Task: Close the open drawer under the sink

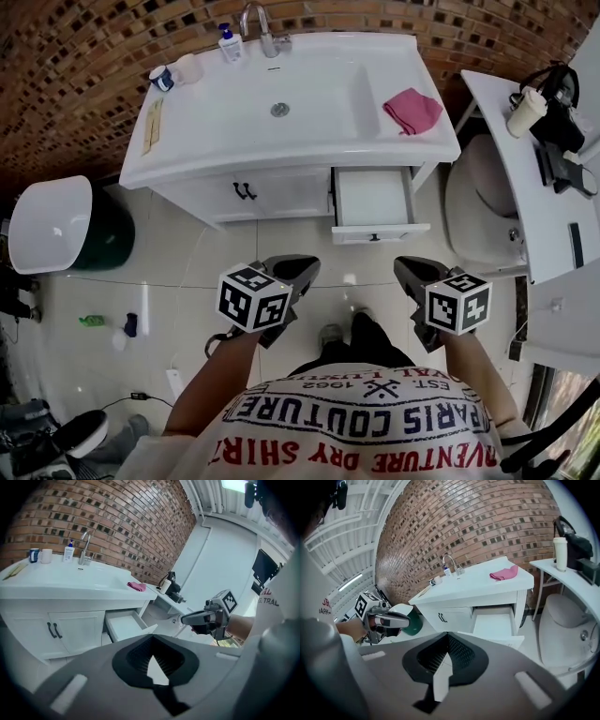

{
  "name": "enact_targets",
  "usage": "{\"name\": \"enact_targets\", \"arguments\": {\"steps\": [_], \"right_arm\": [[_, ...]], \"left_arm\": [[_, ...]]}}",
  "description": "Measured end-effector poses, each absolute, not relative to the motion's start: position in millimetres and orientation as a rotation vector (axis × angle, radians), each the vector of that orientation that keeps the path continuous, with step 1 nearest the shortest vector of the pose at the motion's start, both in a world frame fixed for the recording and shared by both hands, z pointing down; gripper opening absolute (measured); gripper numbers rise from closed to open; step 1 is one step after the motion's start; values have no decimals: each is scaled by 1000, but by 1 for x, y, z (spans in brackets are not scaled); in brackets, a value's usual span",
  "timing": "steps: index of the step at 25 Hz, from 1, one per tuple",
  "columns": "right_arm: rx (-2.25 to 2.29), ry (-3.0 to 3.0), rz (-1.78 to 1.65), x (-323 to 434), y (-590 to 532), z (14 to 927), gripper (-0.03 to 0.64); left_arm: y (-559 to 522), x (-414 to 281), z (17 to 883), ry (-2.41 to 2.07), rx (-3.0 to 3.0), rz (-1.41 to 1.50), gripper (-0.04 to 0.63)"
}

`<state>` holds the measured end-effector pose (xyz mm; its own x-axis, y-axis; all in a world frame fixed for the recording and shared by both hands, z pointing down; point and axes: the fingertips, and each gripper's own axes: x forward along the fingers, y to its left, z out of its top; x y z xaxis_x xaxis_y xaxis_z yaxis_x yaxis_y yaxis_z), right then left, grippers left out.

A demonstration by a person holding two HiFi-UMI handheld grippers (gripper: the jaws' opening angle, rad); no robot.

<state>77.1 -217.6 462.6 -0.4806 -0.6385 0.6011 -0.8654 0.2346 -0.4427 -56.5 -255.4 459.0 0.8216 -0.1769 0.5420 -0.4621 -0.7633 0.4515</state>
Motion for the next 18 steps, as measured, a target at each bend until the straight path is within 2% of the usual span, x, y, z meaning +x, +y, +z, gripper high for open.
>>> {"name": "enact_targets", "arguments": {"steps": [7, 13, 18], "right_arm": [[1448, -2157, 1043, 99, -263, 480, 6], [1468, -1926, 1213, 119, -270, 585, 6], [1439, -1781, 1218, 126, -270, 661, 6]], "left_arm": [[-271, -65, 462, -536, 2355, 606, -6], [-265, -68, 475, -574, 2295, 621, -6], [-265, -77, 494, -626, 2228, 639, -6]]}}
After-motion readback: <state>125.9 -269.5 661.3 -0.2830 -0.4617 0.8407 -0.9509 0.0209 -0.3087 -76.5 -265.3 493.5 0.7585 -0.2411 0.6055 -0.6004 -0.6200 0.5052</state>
